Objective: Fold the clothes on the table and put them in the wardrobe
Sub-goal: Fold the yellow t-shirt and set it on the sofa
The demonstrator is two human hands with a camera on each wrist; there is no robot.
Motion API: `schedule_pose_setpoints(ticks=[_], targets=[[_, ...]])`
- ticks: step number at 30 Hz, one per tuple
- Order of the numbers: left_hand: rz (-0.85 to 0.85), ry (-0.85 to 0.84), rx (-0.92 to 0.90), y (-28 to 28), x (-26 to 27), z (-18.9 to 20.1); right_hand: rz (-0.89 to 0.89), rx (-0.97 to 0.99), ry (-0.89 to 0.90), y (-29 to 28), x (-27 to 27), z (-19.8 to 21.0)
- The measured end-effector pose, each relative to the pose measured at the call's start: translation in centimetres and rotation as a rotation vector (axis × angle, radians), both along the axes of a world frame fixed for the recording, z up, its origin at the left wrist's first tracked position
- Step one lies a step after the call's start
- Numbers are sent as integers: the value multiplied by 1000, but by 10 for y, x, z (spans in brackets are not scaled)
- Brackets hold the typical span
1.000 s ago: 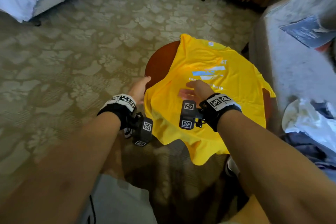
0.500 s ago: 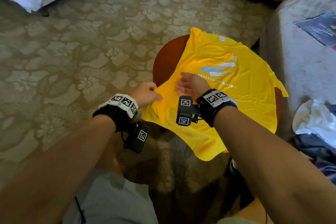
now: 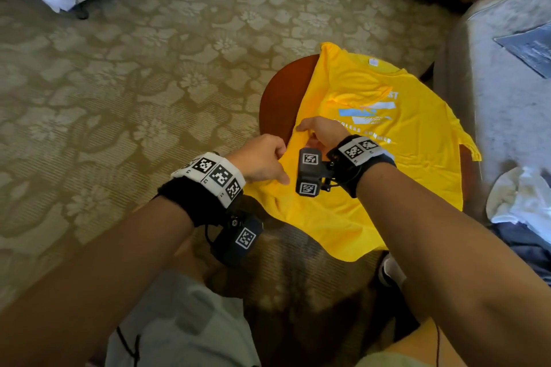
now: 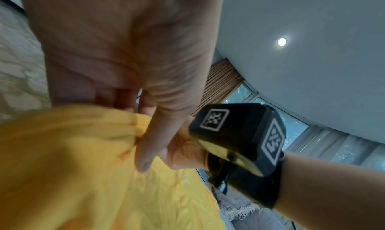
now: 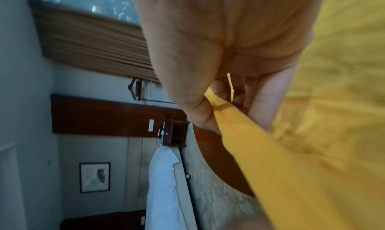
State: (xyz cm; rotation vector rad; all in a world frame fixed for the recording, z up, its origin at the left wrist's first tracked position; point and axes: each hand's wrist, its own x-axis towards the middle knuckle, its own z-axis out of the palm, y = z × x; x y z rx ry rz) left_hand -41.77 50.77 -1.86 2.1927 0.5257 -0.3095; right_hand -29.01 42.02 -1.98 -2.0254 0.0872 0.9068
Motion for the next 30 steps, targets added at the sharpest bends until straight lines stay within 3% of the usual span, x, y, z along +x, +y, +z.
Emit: schedule_pose_setpoints(ticks=[5,9,13,19,23,26,28,30], targets=[[-163,208,-96,-6,-14,2,-33,94,30,-17,4,4],[-245,308,7,-20,-16,0,8,58,37,-28,2,3],[-208,376,43,-29,-14,-5,-9,48,18,-38,2,-1],[-232,498,-213,-37,-20,-10,-33,106,41,-61,4,-10],[-63,417,-222,-33,-12,-17,-57,217,86,-74,3,-11],[152,279,-129,-24,-2,-29,-43,225,133,-90,7,-10],[210,219,-83,-19,4,-37,-105,255,144,-104,9,-11],[256,180,-103,-7,13,-69,-182,266,138,-115,10,-13]])
